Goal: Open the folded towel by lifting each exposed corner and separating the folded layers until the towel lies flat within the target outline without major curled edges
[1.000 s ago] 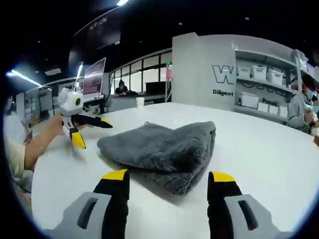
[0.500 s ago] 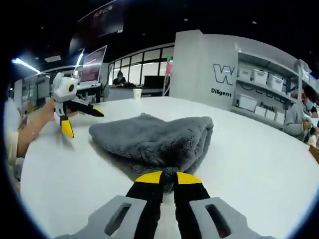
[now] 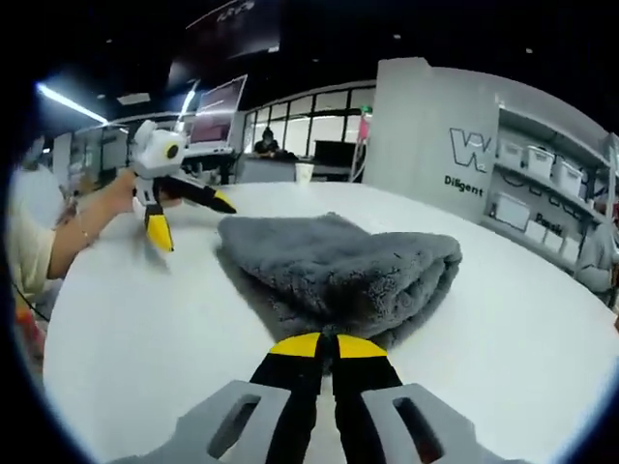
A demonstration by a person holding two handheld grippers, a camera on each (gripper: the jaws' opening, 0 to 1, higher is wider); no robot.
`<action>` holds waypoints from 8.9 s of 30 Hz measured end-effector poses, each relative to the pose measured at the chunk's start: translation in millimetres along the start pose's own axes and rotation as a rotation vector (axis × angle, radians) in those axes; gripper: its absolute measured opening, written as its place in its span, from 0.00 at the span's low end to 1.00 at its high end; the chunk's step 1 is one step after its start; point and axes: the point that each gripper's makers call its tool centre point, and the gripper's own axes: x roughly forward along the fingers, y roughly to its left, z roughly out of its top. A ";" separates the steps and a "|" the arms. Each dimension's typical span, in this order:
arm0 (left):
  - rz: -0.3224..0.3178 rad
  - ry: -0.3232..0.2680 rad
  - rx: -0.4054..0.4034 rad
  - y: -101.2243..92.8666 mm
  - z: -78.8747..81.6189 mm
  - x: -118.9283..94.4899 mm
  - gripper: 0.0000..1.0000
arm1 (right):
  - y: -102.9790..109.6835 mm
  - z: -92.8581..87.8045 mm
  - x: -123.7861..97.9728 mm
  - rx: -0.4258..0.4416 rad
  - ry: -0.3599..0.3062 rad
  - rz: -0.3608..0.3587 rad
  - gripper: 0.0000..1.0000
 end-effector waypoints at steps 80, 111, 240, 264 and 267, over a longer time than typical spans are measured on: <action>0.091 -0.049 -0.159 -30.6 15.0 25.4 0.46 | 0.0 57.0 -33.8 -0.055 -0.215 -0.055 0.99; 0.054 0.019 -0.032 -41.0 16.6 51.6 0.04 | 0.6 57.7 -32.7 -0.050 -0.211 -0.047 0.98; 0.214 -0.136 -0.078 62.4 23.7 -92.4 0.51 | 6.9 30.0 -18.6 -0.062 -0.084 -0.034 0.98; 0.202 -0.136 -0.024 -47.8 14.2 -126.3 1.00 | 2.6 30.5 -16.2 -0.033 -0.076 -0.027 0.97; 0.203 -0.143 -0.014 -48.9 14.5 -134.2 1.00 | 4.1 34.7 -19.8 -0.069 -0.057 -0.042 0.98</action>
